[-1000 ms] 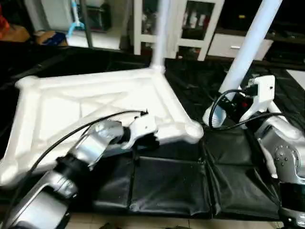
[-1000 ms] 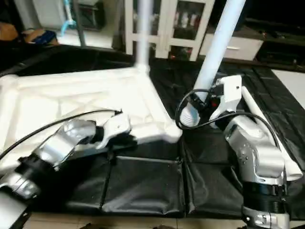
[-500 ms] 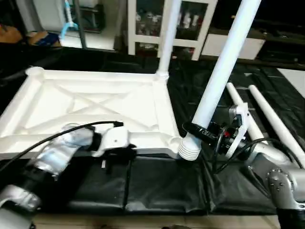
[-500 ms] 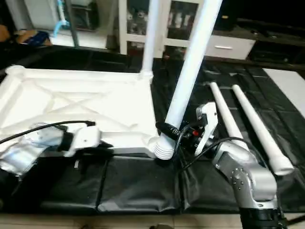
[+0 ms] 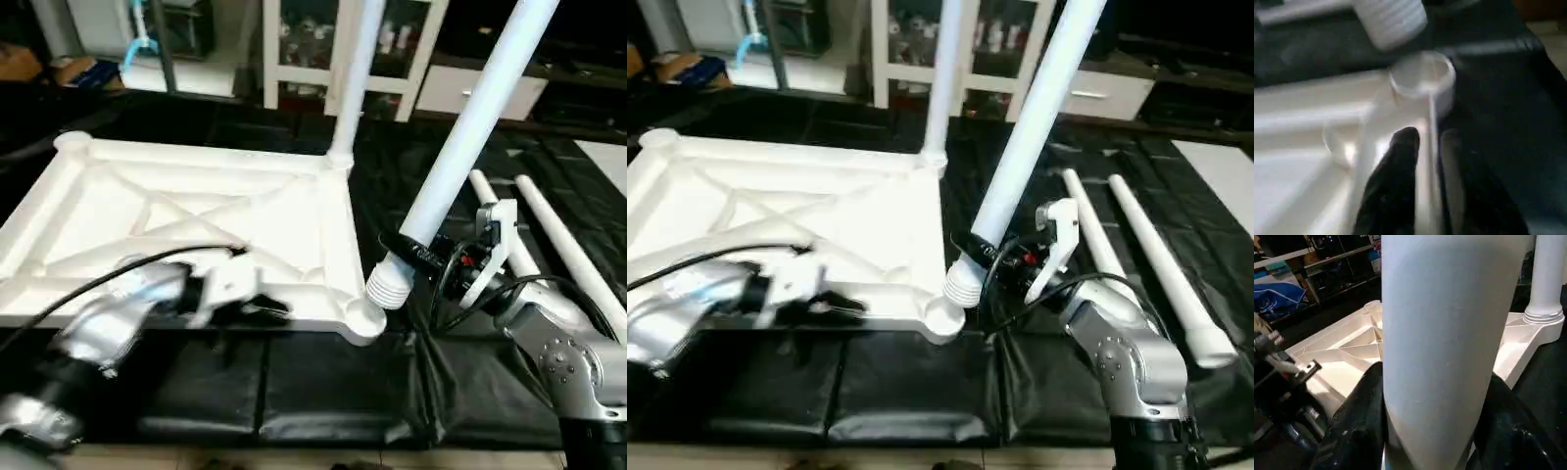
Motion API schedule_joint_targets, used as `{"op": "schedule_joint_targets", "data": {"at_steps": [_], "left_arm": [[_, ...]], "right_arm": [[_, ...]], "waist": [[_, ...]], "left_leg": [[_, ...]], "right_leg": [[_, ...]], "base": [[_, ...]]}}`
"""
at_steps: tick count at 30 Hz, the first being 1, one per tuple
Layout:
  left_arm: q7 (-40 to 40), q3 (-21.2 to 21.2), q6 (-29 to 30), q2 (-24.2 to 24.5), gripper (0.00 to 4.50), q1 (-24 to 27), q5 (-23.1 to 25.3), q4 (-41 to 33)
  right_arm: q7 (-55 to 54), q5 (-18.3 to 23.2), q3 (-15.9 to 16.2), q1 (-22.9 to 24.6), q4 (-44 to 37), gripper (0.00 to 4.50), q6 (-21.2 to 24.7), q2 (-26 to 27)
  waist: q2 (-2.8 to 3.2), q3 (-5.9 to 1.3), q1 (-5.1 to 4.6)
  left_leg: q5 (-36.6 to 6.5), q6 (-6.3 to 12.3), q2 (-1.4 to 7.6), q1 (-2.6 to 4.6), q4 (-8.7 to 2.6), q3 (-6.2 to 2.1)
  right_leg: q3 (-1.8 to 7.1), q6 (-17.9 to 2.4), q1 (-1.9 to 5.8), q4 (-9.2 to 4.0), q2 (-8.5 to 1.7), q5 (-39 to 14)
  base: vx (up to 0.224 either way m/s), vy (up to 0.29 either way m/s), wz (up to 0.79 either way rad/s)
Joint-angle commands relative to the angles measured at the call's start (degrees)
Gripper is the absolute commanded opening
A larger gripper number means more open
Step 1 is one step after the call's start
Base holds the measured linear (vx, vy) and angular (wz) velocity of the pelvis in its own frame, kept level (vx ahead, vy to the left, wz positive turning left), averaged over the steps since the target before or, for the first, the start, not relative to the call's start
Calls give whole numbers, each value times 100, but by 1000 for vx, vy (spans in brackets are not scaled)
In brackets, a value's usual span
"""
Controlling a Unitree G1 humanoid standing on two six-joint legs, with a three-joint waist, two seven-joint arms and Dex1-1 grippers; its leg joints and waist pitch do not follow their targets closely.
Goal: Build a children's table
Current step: Insert table leg to table base
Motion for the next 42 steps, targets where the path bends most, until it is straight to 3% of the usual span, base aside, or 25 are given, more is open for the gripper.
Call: {"op": "schedule_joint_targets", "data": {"at_steps": [1, 3, 4, 9, 14, 15, 23, 30, 42], "left_arm": [[98, -17, 60, -79, 137, -112, 136, -101], [144, -73, 96, -131, 143, -123, 206, -117], [198, -137, 103, -162, 143, -138, 353, -83], [104, -240, 388, -108, 143, -69, 421, -194], [72, -348, 494, 6, 143, 19, 593, -238], [140, -370, 450, 12, 143, 9, 734, -155], [434, -484, 425, -82, 143, -50, 1140, 15], [412, -546, 414, -72, 143, -46, 1305, 65], [83, -623, 622, 150, 29, 123, 1375, -76]], "right_arm": [[1, -53, -108, -44, -43, 184, -114, -86], [-30, -61, -108, -58, -54, 184, -108, -80], [-49, -76, -103, -74, -47, 184, -129, -92], [-71, -86, -87, -73, -59, 184, -158, -135], [-78, -99, -72, -60, -81, 184, -173, -167], [-77, -109, -61, -64, -71, 184, -191, -174], [-60, -118, 27, -58, -84, 184, -230, -218], [-63, -122, 36, -63, -107, 184, -237, -235], [29, 21, 25, -116, -33, 184, -103, -256]], "waist": [[19, -355, -4], [10, -345, -15], [37, -366, -24], [25, -350, -33], [29, -351, -31], [57, -378, -28], [42, -396, -14], [44, -386, -17], [35, -391, -37]], "left_leg": [[-1171, -46, 275, 103, -442, -107], [-1224, -49, 273, 95, -441, -117], [-1218, -78, 270, 83, -442, -132], [-1391, -123, 277, 121, -445, -133], [-1382, -117, 277, 117, -450, -135], [-1350, -117, 278, 119, -442, -138], [-1215, -85, 280, 111, -431, -127], [-1324, -104, 276, 111, -434, -136], [-1266, -74, 271, 103, -428, -137]], "right_leg": [[274, -1015, 231, -397, -442, -1605], [275, -894, 230, -431, -445, -1875], [271, -861, 253, -422, -445, -1932], [273, -759, 205, -473, -436, -2256], [271, -790, 202, -462, -426, -2159], [272, -798, 220, -453, -430, -2081], [269, -926, 237, -416, -428, -1736], [268, -879, 235, -445, -434, -1957], [269, -898, 244, -427, -430, -1880]], "base": [[0, 0, 0], [0, 0, 0], [0, 0, 0], [0, 0, 0], [0, 0, 0], [0, 0, 0], [0, 0, 0], [0, 0, 0], [0, 0, 0]]}}
